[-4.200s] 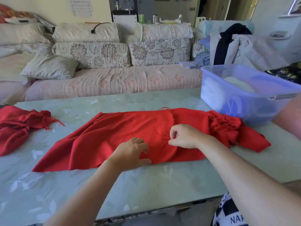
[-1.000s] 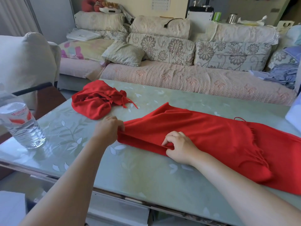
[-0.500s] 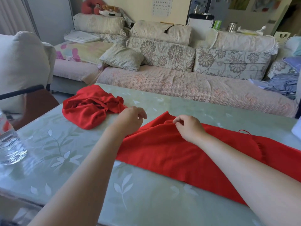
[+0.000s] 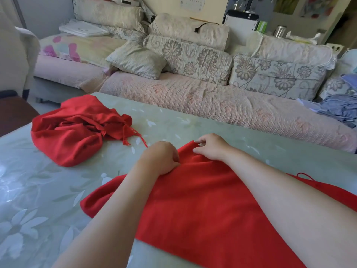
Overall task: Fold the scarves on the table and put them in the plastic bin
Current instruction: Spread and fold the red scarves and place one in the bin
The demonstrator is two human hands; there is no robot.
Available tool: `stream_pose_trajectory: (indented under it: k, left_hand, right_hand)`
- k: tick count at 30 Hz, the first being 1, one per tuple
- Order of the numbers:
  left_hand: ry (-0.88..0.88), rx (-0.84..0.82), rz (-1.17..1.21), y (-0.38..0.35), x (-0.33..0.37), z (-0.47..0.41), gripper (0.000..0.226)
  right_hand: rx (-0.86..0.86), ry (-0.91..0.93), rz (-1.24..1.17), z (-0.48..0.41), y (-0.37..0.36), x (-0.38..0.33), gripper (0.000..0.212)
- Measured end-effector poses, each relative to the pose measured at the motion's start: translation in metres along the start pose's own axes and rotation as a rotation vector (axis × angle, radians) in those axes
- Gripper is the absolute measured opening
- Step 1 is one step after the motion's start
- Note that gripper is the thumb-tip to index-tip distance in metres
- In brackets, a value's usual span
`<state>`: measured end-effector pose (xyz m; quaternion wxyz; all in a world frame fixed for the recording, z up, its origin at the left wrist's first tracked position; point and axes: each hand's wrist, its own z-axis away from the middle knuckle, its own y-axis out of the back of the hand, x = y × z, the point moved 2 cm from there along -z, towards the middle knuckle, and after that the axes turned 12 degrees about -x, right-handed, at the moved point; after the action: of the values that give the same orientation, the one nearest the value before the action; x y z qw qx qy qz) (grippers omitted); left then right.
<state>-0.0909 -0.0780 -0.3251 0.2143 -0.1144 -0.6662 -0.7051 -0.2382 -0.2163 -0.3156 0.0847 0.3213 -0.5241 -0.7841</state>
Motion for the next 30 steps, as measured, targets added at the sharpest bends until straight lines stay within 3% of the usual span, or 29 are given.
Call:
stream_pose_trajectory:
  k: [2, 5, 10, 14, 18, 21, 25, 30]
  left_hand:
    - [0.054, 0.021, -0.024, -0.001, 0.000, -0.004, 0.013]
    - [0.109, 0.035, -0.050, -0.001, -0.001, -0.011, 0.006]
    - [0.132, 0.043, -0.084, 0.000, -0.008, -0.018, 0.005]
    - [0.164, 0.064, -0.018, 0.002, -0.009, -0.018, 0.031]
    - [0.193, 0.142, -0.048, 0.002, -0.008, -0.020, 0.011]
    - [0.243, 0.295, -0.051, 0.012, -0.011, -0.026, 0.015]
    - [0.355, 0.321, -0.113, 0.018, -0.031, -0.044, 0.026]
    - [0.281, 0.248, -0.244, 0.002, -0.033, -0.048, 0.025]
  right_hand:
    - [-0.006, -0.001, -0.002, -0.007, -0.001, -0.001, 0.029]
    - [0.016, 0.001, 0.048, -0.016, -0.003, 0.000, 0.007]
    - [0.126, -0.024, 0.054, -0.024, 0.012, -0.003, 0.011]
    - [0.113, 0.053, -0.015, -0.034, 0.022, -0.007, 0.021]
    - [0.138, 0.100, -0.014, -0.039, 0.023, -0.010, 0.008]
    - [0.180, 0.098, 0.006, -0.036, 0.019, -0.002, 0.023]
    - [0.201, 0.146, -0.042, -0.023, 0.011, 0.010, 0.006]
    - [0.019, 0.053, 0.026, -0.022, 0.002, 0.009, 0.053]
